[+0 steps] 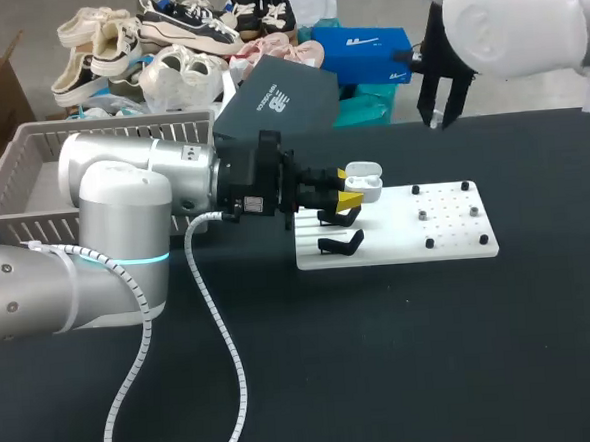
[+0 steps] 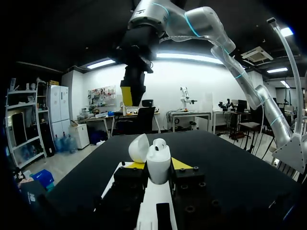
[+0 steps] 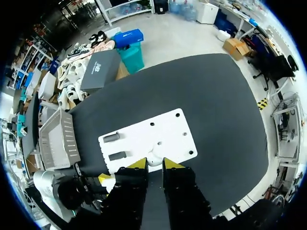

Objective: Pick up each earbud case from the left stands, insert the matching earbuds, close the lid, and place the case in the box.

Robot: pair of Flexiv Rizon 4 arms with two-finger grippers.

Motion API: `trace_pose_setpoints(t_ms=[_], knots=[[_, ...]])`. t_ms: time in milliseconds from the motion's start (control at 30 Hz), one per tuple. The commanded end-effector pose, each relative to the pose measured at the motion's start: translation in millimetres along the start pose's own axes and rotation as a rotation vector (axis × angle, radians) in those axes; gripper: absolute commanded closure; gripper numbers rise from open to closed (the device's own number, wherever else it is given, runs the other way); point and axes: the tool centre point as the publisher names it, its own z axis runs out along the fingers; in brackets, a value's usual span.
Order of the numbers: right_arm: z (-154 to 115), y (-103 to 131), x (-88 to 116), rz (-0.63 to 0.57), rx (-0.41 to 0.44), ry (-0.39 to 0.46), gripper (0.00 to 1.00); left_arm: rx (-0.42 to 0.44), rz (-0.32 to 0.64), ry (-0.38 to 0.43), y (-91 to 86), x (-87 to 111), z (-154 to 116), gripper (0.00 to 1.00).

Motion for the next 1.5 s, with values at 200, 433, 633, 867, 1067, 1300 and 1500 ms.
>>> trace_pose_setpoints(t_ms=[200,433,633,867,1067,1300,1500], knots=[[-30,47,27,-0.170,0.025,0.111,1.00,0.003,0.001,-0.001,1.9,0.7,1,1.00],[-37,71,51,-0.234,-0.012,0.130,1.00,0.003,0.001,-0.001,1.9,0.7,1,1.00],[-33,75,67,-0.269,-0.024,0.143,1.00,0.003,0.001,-0.001,1.9,0.7,1,1.00],[-22,72,85,-0.223,-0.034,0.143,1.00,0.003,0.001,-0.001,1.9,0.7,1,1.00],[-9,71,97,-0.130,-0.009,0.092,1.00,0.003,0.001,-0.001,1.9,0.7,1,1.00],[-9,71,97,-0.130,-0.009,0.092,1.00,0.003,0.001,-0.001,1.9,0.7,1,1.00],[-9,71,97,-0.130,-0.009,0.092,1.00,0.003,0.001,-0.001,1.9,0.7,1,1.00]])
